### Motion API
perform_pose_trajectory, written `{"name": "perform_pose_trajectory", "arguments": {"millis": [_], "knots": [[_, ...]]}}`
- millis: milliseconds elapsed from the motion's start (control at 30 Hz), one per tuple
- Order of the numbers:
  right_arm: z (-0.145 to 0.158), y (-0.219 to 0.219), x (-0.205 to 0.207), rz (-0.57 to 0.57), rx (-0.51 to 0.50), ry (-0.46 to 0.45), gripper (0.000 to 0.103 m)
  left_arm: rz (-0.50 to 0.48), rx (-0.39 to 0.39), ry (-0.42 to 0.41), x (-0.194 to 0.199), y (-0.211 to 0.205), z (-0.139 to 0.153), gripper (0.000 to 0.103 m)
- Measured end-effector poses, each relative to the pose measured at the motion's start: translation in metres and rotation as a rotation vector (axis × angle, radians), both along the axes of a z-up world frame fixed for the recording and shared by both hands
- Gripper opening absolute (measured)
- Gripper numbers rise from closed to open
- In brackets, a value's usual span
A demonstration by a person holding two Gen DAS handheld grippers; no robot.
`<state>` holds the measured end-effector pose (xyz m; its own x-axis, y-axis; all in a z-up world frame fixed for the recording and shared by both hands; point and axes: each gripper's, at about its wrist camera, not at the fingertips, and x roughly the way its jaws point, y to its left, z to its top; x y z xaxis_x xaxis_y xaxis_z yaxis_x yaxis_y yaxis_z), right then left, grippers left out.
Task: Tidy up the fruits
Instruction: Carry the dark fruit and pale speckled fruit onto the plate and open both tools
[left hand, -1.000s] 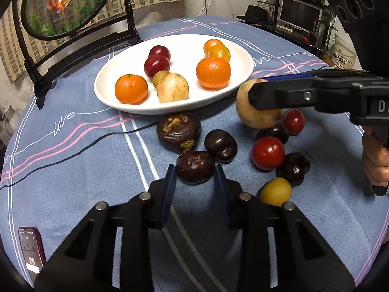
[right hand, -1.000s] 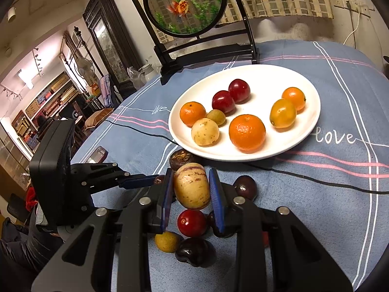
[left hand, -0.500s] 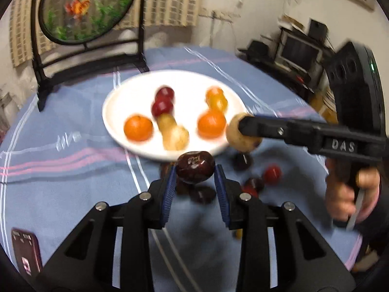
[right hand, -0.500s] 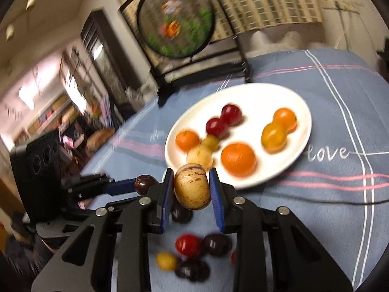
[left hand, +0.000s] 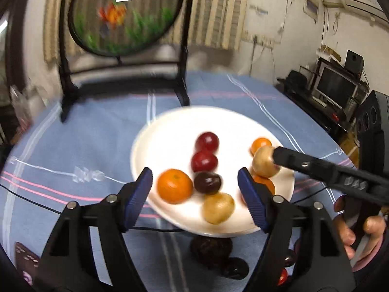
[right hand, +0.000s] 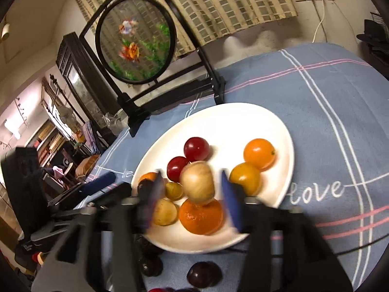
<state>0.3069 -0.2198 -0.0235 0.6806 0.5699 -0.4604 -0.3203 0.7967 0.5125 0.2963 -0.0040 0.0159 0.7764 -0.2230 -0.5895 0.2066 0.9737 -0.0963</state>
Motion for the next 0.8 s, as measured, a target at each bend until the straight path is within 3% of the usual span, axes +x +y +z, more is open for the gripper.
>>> {"name": "perform_pose_trajectory", "arguments": {"millis": [67,233,367,500,800], "knots": [[0.011,-0.005,-0.013,0.011,-0.01,-0.048,0.06,0.016,0.005,-0.024,-0.012,0.004,0.006,0.087],[0.019,-0.008,-0.05,0.036,-0.151,-0.094,0.06,0.047,0.033,-0.04,-0.037,0.01,0.004,0.088],[-0.004,-0.01,-0.073,0.041,-0.298,-0.036,0.06,0.056,-0.01,0.03,-0.044,0.018,-0.005,0.089],[-0.027,-0.01,-0.088,0.085,-0.384,0.039,0.056,0.065,-0.022,0.045,-0.049,0.023,-0.009,0.089],[-0.04,0.011,-0.105,0.16,-0.522,0.023,0.042,0.069,-0.004,0.056,-0.053,0.023,-0.013,0.089]]}}
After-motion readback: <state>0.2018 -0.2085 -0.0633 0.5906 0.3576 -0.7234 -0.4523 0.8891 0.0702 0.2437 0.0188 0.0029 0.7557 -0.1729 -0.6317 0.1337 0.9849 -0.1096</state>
